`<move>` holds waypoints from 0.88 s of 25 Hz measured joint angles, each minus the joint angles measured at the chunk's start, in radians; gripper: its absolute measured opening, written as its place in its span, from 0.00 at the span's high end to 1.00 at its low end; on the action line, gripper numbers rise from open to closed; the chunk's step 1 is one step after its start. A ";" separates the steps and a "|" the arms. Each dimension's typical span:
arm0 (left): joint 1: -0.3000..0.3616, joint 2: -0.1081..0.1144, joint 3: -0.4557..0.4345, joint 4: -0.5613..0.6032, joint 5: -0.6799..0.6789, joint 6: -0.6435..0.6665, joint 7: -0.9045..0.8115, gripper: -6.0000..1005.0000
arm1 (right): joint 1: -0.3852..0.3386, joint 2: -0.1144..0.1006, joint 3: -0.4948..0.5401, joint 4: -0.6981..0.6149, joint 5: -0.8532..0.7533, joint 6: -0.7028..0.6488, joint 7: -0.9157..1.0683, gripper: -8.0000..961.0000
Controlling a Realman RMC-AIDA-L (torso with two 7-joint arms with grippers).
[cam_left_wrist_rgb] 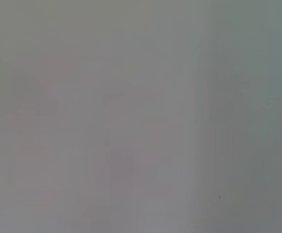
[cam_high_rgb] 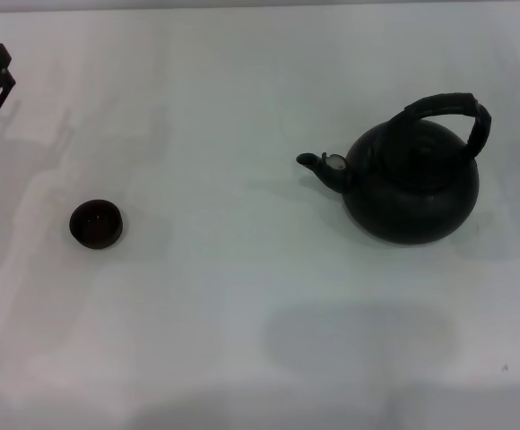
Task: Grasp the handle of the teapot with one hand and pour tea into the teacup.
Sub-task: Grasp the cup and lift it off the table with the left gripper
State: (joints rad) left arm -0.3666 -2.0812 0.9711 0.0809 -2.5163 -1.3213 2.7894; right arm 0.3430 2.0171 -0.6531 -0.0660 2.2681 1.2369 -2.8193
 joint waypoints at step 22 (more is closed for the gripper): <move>0.008 -0.004 0.000 -0.007 0.001 -0.021 -0.004 0.23 | -0.015 0.000 -0.005 0.036 -0.006 0.023 -0.015 0.09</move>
State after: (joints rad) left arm -0.3588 -2.0857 0.9709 0.0736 -2.5151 -1.3423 2.7851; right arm 0.3282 2.0176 -0.6581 -0.0304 2.2625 1.2595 -2.8339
